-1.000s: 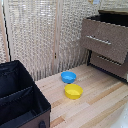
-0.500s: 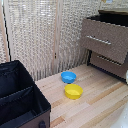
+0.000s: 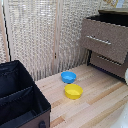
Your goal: Locate and clasp the grip of the topmost drawer. Steadily and circumspectly yank the drawer open. Discover and seize the nutrition bar using your clamp. Deposit the nutrition bar in the accessible drawer. Unclench the nutrition bar.
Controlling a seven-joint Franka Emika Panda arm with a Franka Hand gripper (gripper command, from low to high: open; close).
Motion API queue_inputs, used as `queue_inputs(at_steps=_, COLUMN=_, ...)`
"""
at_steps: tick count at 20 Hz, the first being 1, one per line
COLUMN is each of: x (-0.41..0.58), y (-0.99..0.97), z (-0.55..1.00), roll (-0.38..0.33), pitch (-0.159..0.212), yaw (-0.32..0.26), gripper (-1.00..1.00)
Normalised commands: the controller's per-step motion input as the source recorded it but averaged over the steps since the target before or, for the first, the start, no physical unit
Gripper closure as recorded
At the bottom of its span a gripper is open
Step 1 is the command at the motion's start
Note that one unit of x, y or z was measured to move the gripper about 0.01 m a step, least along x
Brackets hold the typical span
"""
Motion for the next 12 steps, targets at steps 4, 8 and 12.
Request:
queue_inputs(at_steps=4, x=0.157, y=-0.56, z=0.02, roll=0.018, pitch=0.166, yaw=0.092, gripper=-1.0)
queue_inputs(at_steps=8, x=0.225, y=-0.04, z=0.04, roll=-0.042, pitch=0.091, yaw=0.068, gripper=-1.0)
queue_inputs(at_steps=12, x=0.318, y=0.07, z=0.06, roll=-0.056, pitch=0.118, yaw=0.017, gripper=-1.0)
